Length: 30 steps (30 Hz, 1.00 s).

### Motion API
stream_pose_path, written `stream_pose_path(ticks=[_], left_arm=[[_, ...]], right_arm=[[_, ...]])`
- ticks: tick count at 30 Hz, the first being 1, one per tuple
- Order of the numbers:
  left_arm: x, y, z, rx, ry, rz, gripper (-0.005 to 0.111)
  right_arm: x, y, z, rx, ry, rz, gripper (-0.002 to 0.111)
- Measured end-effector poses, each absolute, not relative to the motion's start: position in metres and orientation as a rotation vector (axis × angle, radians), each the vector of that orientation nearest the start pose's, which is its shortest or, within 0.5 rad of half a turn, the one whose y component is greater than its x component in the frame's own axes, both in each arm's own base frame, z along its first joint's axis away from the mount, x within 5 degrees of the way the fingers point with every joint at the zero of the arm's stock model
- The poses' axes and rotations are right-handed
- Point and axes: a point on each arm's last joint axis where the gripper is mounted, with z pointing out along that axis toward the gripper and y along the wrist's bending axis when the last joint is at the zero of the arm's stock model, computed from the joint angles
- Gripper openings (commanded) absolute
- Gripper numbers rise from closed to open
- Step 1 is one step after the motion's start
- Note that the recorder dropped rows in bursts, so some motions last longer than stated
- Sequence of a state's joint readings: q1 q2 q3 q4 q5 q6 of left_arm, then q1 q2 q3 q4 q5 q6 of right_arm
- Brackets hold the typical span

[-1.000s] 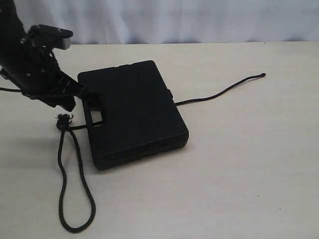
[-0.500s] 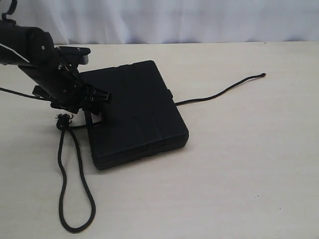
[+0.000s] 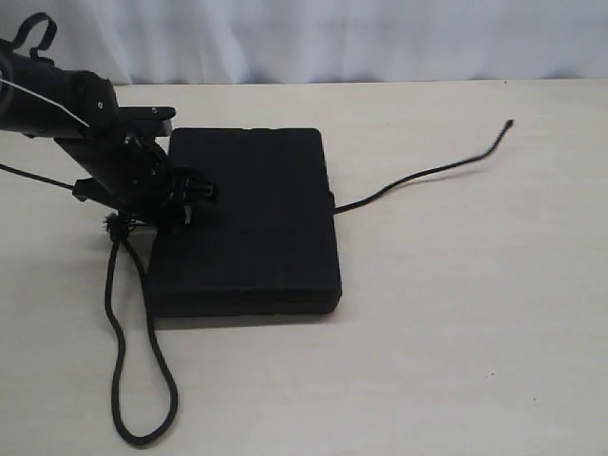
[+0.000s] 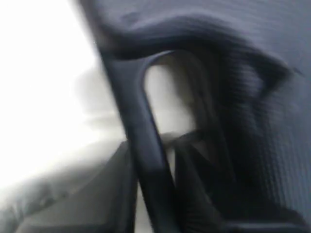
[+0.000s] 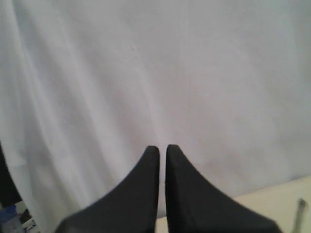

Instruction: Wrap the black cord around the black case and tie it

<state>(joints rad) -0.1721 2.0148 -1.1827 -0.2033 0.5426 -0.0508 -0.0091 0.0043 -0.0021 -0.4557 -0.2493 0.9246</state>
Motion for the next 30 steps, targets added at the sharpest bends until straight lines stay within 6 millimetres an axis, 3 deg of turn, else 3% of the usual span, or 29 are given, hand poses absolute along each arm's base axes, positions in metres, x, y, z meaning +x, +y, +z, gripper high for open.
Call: stream_pose_path(ticks=[5, 10, 14, 22, 26, 30], left_arm=[[0.38, -0.079, 0.138, -0.011, 2.93, -0.252, 0.0], [0.387, -0.084, 0.152, -0.028, 2.955, -0.312, 0.0], [0.396, -0.087, 0.168, -0.013, 2.951, -0.335, 0.0], [0.407, -0.093, 0.197, -0.001, 2.939, -0.398, 0.0], [0.41, -0.096, 0.209, -0.002, 2.94, -0.44, 0.0], [0.409, -0.098, 0.214, -0.008, 2.954, -0.47, 0.0]], right_arm=[[0.042, 0.026, 0.251, -0.014, 1.075, 0.563, 0.004], [0.053, 0.036, 0.269, -0.145, 1.187, 0.563, 0.004], [0.077, 0.045, 0.284, -0.254, 1.355, 0.591, 0.004], [0.144, 0.059, 0.304, -0.42, 1.741, 0.685, 0.005], [0.169, 0.077, 0.295, -0.486, 1.876, 0.666, 0.005], [0.18, 0.101, 0.285, -0.59, 1.881, 0.463, 0.005]])
